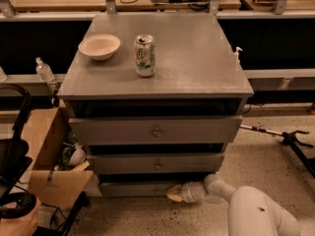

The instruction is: Close bottom drawer

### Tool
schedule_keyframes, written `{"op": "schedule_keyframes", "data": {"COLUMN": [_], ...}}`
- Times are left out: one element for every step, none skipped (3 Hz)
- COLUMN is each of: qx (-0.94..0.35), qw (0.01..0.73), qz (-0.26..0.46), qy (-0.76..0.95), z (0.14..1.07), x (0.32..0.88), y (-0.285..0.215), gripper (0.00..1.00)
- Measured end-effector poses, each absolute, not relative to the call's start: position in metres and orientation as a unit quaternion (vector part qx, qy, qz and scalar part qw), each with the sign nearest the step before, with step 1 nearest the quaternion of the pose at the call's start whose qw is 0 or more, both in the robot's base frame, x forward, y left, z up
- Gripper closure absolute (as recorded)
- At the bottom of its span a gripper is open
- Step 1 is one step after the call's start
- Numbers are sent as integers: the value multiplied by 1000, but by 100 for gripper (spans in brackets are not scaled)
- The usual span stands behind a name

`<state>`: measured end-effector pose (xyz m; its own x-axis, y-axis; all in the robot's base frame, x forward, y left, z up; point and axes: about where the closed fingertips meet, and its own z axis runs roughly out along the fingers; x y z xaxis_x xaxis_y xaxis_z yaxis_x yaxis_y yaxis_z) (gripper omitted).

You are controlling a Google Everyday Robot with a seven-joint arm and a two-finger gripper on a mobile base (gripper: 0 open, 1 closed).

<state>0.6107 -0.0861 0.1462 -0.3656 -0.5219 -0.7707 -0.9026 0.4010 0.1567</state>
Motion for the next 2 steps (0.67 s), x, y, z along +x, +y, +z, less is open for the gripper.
{"op": "schedule_keyframes", "data": {"qx": [-462,-462], "qw": [322,323], "qz": [295,297], "qy": [772,771], "z": [145,144], "x": [613,624], "y": [-86,-83], "gripper": [100,100]}}
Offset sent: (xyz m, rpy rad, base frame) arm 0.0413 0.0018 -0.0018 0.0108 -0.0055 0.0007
